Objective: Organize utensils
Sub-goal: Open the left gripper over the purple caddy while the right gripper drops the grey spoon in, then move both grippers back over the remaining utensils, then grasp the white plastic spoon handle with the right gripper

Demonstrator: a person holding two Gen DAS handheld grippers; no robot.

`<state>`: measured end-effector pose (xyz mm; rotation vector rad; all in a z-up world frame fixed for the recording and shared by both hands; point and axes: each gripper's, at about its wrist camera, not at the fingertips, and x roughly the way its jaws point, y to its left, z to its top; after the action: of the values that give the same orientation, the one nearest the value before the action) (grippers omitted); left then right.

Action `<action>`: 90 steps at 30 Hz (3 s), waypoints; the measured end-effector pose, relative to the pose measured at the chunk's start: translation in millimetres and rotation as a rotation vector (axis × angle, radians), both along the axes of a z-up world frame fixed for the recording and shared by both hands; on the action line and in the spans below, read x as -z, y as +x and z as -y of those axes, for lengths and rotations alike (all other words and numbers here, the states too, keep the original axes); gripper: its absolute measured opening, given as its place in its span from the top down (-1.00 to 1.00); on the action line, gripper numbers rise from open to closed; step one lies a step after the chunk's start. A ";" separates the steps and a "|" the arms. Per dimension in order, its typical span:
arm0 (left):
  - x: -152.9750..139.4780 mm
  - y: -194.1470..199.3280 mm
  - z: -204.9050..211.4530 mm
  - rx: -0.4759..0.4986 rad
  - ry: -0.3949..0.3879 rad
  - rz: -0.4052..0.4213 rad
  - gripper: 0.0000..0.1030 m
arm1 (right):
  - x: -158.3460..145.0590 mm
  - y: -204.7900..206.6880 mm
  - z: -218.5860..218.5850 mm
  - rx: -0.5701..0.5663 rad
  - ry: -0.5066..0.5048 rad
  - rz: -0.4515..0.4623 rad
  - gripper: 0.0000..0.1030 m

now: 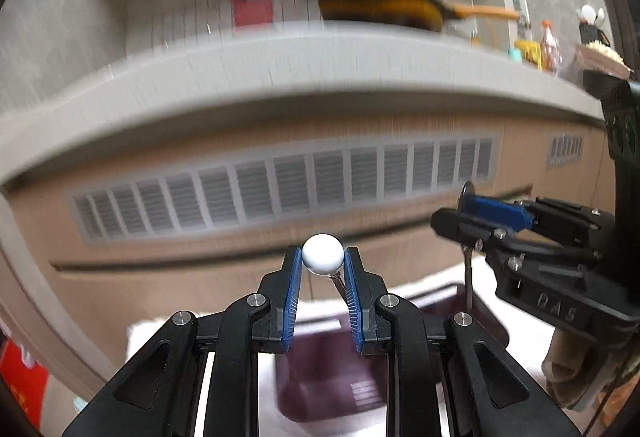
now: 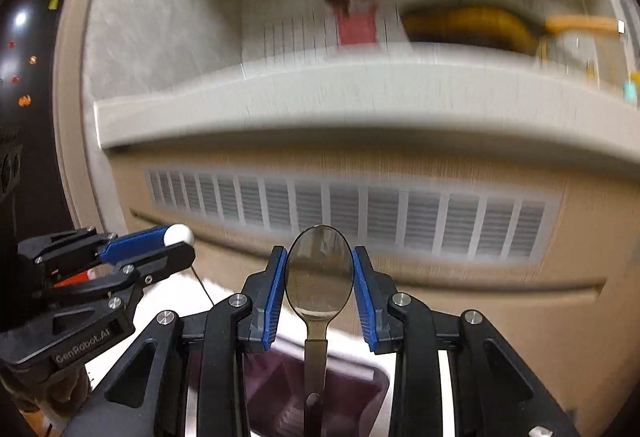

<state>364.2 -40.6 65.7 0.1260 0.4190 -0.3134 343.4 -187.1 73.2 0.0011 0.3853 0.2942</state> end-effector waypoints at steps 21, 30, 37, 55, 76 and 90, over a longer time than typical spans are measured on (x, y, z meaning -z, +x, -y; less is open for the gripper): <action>54.6 -109.1 -71.8 -0.047 -0.069 -0.185 -0.14 | 60.9 -106.4 3.2 0.018 -0.250 -0.226 -0.29; 99.9 -215.4 -85.8 -0.081 -0.033 -0.254 -0.37 | 100.2 -220.6 -38.4 -0.183 -0.278 -0.311 -0.58; 109.9 -255.2 -91.9 -0.112 -0.018 -0.244 -0.48 | 126.2 -240.2 -74.5 -0.235 -0.246 -0.403 -0.05; 119.7 -251.8 -104.8 -0.122 -0.096 -0.285 -0.52 | 142.0 -225.1 -85.4 -0.155 -0.317 -0.468 0.86; 124.0 -261.3 -47.0 0.062 0.006 -0.309 -0.52 | 135.9 -178.9 -24.3 -0.061 -0.233 -0.449 0.45; 131.5 -256.7 -46.0 0.061 -0.008 -0.353 -0.52 | 159.3 -131.2 -24.2 0.022 -0.181 -0.537 0.04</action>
<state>107.4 5.4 -65.9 0.0756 0.7649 -0.3988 212.2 -162.9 -86.1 -0.0945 0.9437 0.2337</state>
